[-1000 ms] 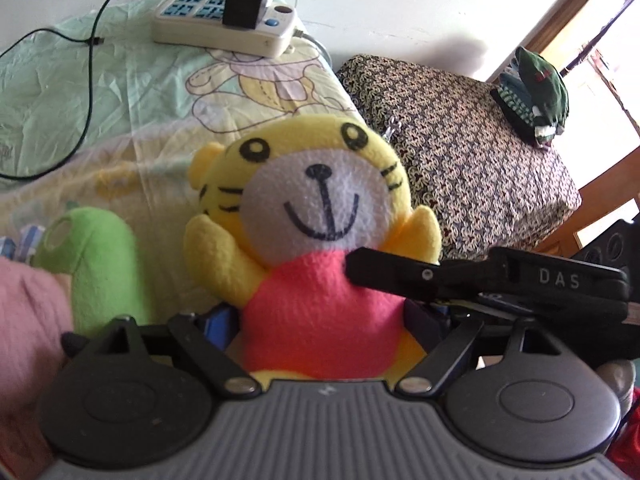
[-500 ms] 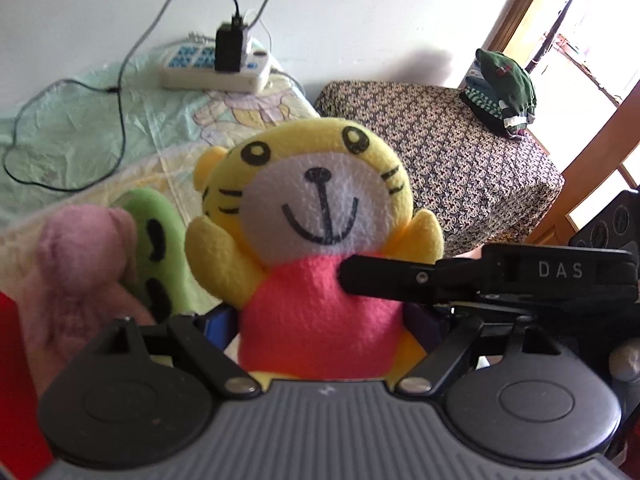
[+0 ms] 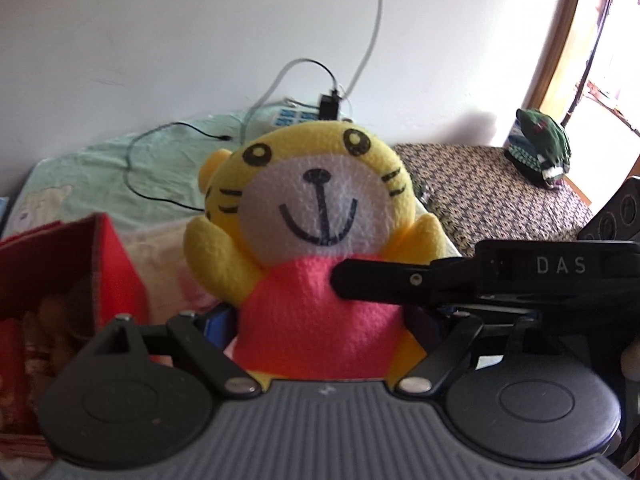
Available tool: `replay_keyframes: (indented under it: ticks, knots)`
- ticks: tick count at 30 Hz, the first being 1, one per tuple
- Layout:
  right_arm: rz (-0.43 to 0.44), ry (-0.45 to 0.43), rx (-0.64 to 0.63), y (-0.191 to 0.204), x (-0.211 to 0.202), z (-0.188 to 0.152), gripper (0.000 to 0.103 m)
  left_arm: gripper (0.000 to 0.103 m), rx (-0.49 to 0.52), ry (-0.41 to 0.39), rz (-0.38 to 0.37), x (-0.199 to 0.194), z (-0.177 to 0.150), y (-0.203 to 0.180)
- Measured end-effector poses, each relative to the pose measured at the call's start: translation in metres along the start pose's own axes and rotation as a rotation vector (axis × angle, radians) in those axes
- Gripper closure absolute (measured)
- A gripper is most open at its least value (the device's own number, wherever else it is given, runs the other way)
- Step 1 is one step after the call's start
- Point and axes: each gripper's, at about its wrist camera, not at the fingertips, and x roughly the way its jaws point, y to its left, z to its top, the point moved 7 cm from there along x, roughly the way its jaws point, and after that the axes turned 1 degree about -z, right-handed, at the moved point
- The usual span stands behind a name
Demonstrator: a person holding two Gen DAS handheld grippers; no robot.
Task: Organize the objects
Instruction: 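Carry the tiger plush with the right gripper to the red box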
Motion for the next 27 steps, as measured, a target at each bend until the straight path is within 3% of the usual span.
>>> replay_keyframes:
  ticks: [5, 13, 21, 27]
  knots:
    - [0.014, 0.013, -0.051, 0.038, 0.037, -0.019, 0.061, 0.017, -0.025, -0.056, 0.028, -0.035, -0.007, 0.048]
    - [-0.035, -0.002, -0.073, 0.081, 0.104, -0.058, 0.061, 0.017, -0.089, -0.061, 0.016, -0.069, -0.027, 0.135]
    - [-0.148, -0.075, -0.076, 0.087, 0.153, -0.07, 0.062, 0.015, -0.111, -0.031, -0.065, -0.062, -0.039, 0.192]
    - [-0.306, -0.108, -0.136, 0.084, 0.167, -0.079, 0.065, 0.012, -0.117, 0.018, -0.114, -0.042, -0.048, 0.212]
